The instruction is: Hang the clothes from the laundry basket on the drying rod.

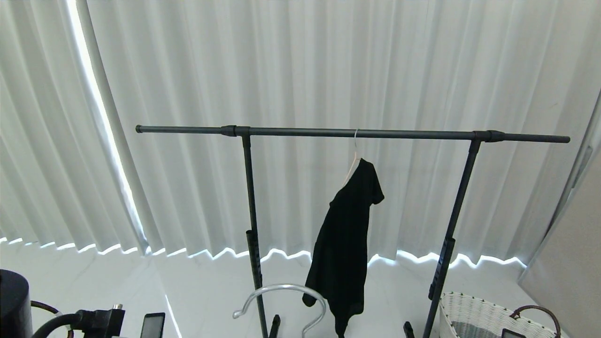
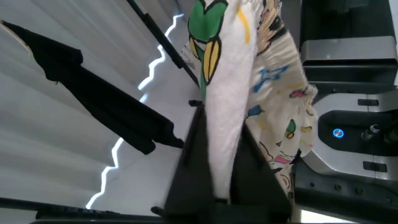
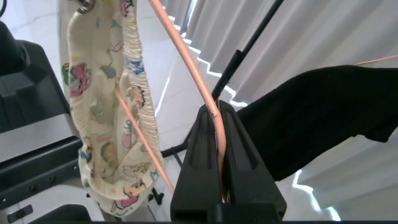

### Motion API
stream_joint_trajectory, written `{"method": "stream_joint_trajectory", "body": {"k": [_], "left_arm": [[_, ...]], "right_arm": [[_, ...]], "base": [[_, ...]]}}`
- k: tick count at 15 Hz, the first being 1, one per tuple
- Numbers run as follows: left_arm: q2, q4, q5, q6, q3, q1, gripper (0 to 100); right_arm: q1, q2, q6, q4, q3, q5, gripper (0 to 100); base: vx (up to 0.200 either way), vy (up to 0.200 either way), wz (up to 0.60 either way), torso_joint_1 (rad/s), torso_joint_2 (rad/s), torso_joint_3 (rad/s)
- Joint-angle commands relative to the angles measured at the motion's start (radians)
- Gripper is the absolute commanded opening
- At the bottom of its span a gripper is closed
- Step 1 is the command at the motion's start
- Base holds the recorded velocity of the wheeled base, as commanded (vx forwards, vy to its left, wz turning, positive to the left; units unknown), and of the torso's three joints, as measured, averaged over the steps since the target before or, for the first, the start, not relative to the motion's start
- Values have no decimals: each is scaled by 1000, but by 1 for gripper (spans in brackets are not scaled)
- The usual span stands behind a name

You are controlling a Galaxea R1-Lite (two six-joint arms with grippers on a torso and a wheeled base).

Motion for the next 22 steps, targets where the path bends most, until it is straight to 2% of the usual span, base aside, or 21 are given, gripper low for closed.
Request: {"method": "stream_joint_trajectory", "body": {"k": [1,4,5,7,13,15,18,21,22], "left_arm": [[7,0,0,0,6,0,0],[19,0,3,0,11,0,0],[30,0,6,-1,6,1,0],[40,0,9,-1,4,6,0],[63,0,301,-9,1,38,0],[71,0,313,-23,-39,67,0],[88,0,345,-83,-183,104,0],[100,0,368,-101,-233,104,0],[103,0,375,-101,-249,106,0]], "right_arm": [[0,-11,-15,-1,-1,0,0],[0,-31,-44,0,2,-6,0],[0,-31,-57,0,14,-6,100],[0,-31,-64,0,27,-6,100],[-44,-30,-93,2,68,-55,100],[-63,-15,-85,3,68,-49,100],[-99,74,82,2,45,-42,100],[-191,162,186,0,-27,-35,100],[-231,197,232,0,-79,-35,100]], "base": [[0,0,0,0,0,0],[0,0,0,0,0,0],[0,0,0,0,0,0],[0,0,0,0,0,0],[0,0,0,0,0,0],[0,0,0,0,0,0],[0,0,0,0,0,0],[0,0,0,0,0,0],[0,0,0,0,0,0]]}}
